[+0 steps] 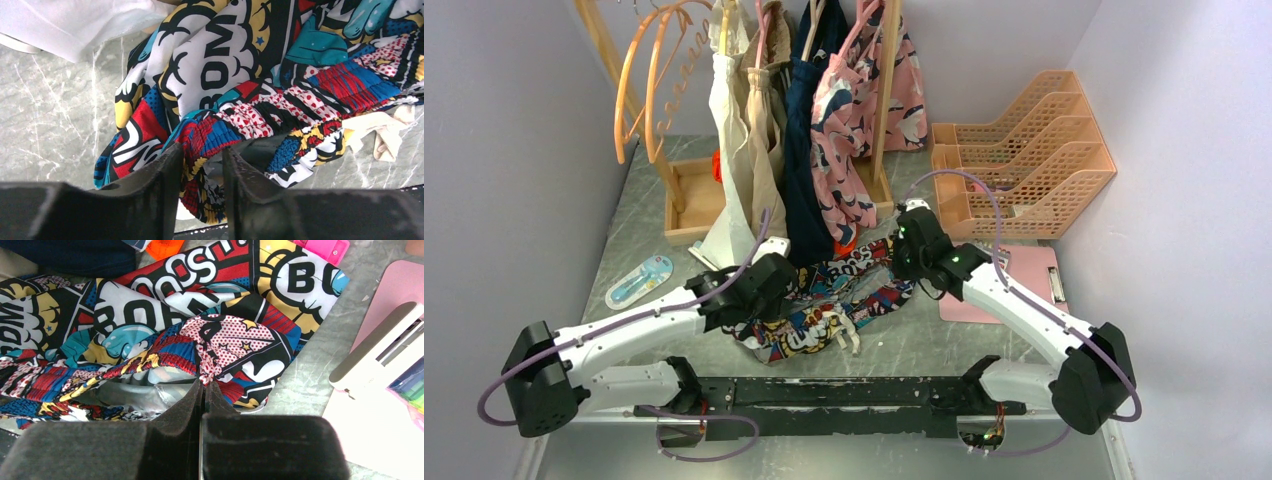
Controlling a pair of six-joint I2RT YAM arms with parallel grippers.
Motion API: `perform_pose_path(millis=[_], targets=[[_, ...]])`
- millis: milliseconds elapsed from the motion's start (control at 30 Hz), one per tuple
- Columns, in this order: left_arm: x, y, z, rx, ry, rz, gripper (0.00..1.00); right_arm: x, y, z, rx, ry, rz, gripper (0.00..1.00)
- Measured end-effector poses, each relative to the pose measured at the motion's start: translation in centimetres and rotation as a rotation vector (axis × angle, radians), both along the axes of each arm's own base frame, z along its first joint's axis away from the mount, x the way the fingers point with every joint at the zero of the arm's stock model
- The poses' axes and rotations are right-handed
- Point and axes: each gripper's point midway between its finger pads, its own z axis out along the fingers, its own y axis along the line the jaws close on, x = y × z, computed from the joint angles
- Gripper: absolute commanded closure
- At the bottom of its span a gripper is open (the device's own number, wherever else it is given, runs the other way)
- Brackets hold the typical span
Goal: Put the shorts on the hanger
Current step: Adjust the shorts at the center of the board.
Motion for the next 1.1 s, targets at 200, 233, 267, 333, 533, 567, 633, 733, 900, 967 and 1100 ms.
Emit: perform_pose_path(millis=[200, 233, 267, 333, 533, 567, 633, 733, 900, 967, 1100], targets=[[0.2, 0.3, -0.2, 0.01, 0.006, 0.013, 0.89, -0.5, -0.2, 0.8, 0.012, -0.011, 0.005, 1.0], [0.2, 0.3, -0.2, 0.01, 0.005, 0.015, 0.92, -0.6, -0.3, 1.0, 0.017, -0.015, 0.007, 1.0], [0.2, 0.4, -0.2, 0.009, 0.004, 0.017, 0.93, -0.7, -0.3, 1.4, 0.024, -0.022, 0.01, 1.0], [0.2, 0.5, 0.0, 0.008, -0.002, 0.02, 0.93, -1.0, -0.4, 2.6, 0.041, -0.045, 0.016, 1.0], [0.7, 0.2, 3.9, -0.063, -0.073, 0.001, 0.93, -0.7, -0.2, 7.8, 0.104, -0.143, 0.031, 1.0], [0.9, 0.0, 5.2, -0.084, -0.097, -0.008, 0.93, -0.6, -0.1, 9.4, 0.115, -0.166, 0.034, 1.0], [1.3, -0.5, 8.8, -0.134, -0.155, -0.035, 0.93, -0.3, 0.0, 12.4, 0.134, -0.215, 0.042, 1.0], [1.9, -1.3, 18.6, -0.297, -0.333, -0.086, 0.93, 0.1, 0.2, 20.5, 0.204, -0.352, 0.056, 1.0], [-0.5, 1.4, 36.0, -0.602, -0.69, -0.17, 0.93, -2.0, -1.0, 36.2, 0.402, -0.668, 0.082, 1.0], [-2.2, 3.1, 40.5, -0.689, -0.801, -0.207, 0.93, -3.7, -1.6, 39.8, 0.468, -0.747, 0.109, 1.0], [-3.8, 4.1, 43.6, -0.732, -0.895, -0.268, 0.93, -6.1, -1.6, 41.8, 0.54, -0.791, 0.181, 1.0]])
